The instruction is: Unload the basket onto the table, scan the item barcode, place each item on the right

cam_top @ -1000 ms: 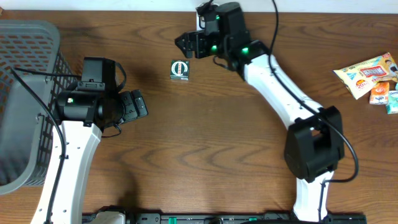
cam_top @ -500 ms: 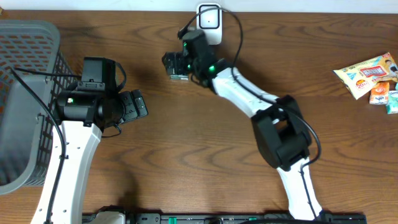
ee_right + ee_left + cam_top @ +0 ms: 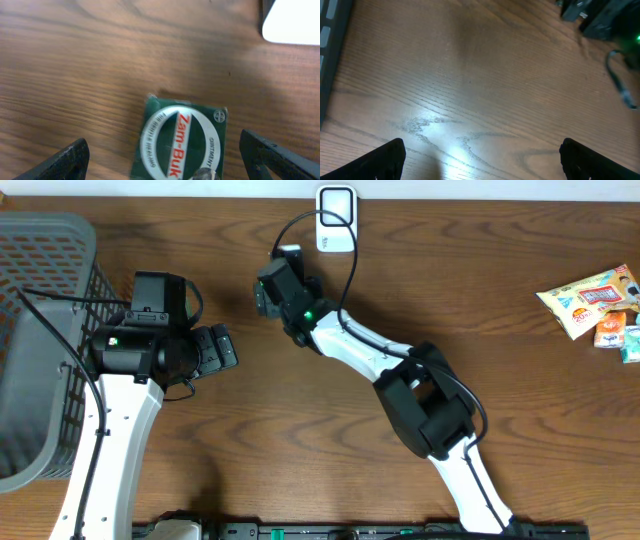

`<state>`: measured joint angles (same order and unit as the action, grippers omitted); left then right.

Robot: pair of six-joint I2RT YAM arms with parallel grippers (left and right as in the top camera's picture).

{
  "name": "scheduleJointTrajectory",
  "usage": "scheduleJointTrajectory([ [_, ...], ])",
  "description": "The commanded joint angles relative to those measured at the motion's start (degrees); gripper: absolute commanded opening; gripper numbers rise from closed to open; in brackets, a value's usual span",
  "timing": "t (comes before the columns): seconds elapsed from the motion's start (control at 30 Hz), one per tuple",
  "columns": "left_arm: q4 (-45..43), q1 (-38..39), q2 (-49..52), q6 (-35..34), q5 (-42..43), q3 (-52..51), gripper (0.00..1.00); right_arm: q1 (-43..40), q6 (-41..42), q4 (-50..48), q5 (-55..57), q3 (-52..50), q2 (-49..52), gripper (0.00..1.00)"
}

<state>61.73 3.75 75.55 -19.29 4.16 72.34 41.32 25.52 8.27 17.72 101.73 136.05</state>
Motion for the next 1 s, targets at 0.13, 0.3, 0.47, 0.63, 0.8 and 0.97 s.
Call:
scheduleJointTrajectory([
  [0.13,0.31,-0.31,0.00,0.11,-0.15,0.04,0.98,-0.13,0.83,-0.59,6.10,0.52,3.10,0.93],
  [0.3,0.31,-0.31,0.00,0.11,-0.17,0.04,0.98,-0.13,0.83,-0.81,5.90,0.52,3.21,0.95],
  [0.47,0.31,-0.31,0.00,0.11,-0.17,0.04,0.98,-0.13,0.83,-0.79,4.57,0.52,3.98,0.94],
  [0.63,0.31,-0.31,0.00,0.11,-0.17,0.04,0.98,-0.13,0.83,-0.55,4.20,0.52,5.09,0.91],
  [0.8,0.31,-0.31,0.00,0.11,-0.17,0.04,0.98,-0.13,0.81,-0.17,4.20,0.52,5.09,0.81],
  [0.97,0.31,-0.31,0.00,0.11,-0.17,0.04,0.98,-0.13,0.79,1.18,4.24,0.55,5.03,0.71],
])
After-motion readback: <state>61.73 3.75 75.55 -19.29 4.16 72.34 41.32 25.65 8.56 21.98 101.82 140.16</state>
